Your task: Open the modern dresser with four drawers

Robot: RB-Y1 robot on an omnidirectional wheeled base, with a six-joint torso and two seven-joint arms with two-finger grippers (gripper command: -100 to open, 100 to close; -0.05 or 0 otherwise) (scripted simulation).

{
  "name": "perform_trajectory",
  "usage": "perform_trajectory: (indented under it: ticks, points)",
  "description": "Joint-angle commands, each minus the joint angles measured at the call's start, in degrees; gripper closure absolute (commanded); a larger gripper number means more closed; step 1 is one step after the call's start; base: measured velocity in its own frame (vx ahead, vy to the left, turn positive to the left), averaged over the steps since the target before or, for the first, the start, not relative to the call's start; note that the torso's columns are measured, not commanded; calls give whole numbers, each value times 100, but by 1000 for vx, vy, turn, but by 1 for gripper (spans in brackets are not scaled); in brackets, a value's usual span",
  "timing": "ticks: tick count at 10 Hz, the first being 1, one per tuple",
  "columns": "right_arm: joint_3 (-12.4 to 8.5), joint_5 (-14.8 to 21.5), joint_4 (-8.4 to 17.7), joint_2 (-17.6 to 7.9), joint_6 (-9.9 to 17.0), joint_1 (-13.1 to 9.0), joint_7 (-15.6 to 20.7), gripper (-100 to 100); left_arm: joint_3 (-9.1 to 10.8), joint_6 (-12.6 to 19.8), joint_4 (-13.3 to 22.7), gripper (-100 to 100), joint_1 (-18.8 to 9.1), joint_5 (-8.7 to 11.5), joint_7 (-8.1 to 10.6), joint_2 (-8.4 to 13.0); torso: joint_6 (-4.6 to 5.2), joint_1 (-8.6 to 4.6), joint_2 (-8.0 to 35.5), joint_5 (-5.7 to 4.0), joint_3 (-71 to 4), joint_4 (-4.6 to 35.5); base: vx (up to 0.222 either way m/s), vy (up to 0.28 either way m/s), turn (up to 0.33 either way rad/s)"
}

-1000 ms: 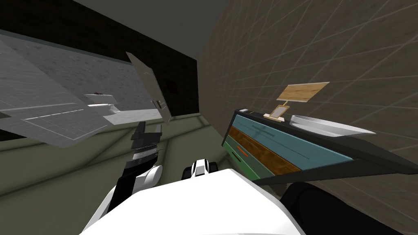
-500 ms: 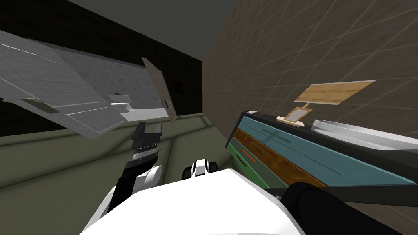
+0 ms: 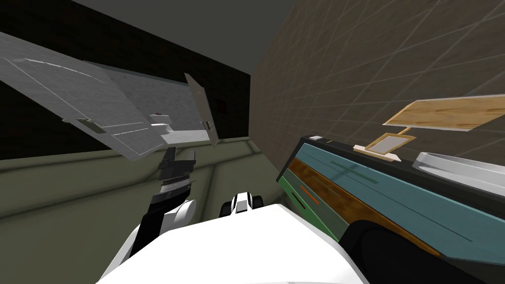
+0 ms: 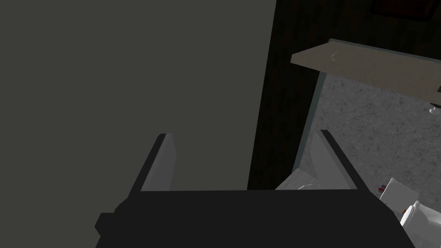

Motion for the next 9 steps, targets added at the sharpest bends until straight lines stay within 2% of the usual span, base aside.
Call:
perform_trajectory:
  ticks: [1, 2, 4, 5, 6, 8, 9]
  points:
    - [61, 26, 170, -246, 342, -13, -54, -100, -1, 0, 0, 0, -1, 0, 0, 0, -8, 2, 0, -1, 2, 1, 24, 60, 114]
    - [100, 39, 323, -476, 540, -10, -104, -100, 0, 0, 0, 0, 0, 0, 0, 0, 1, -3, 2, -1, 2, 1, 29, 61, 150]
    - [100, 39, 323, -476, 587, -10, -104, -100, 0, 0, 0, 0, 0, 0, 0, 0, 2, -5, -1, -4, 1, 0, 24, 36, 40]
    - [135, 51, 467, -696, 820, -9, -153, -100, 1, 0, 0, 0, 0, 0, 0, 0, 2, -9, 5, -3, 4, 2, 18, 42, 175]
    - [135, 51, 467, -696, 820, -9, -153, -100, 0, 0, 0, 0, -1, 0, 0, 0, -10, -1, 0, -1, 1, 1, 22, 39, 108]
    - [202, 72, 725, -1085, 1185, -6, -244, -100, 0, 0, 0, 0, 0, 0, 0, 0, -5, 9, -11, 2, -6, -3, 51, 69, 209]
    - [202, 72, 725, -1100, 1250, -6, -244, -100, -1, 0, 0, 0, 0, 0, 0, 0, -10, 10, -17, 3, -10, -5, 43, 60, 87]
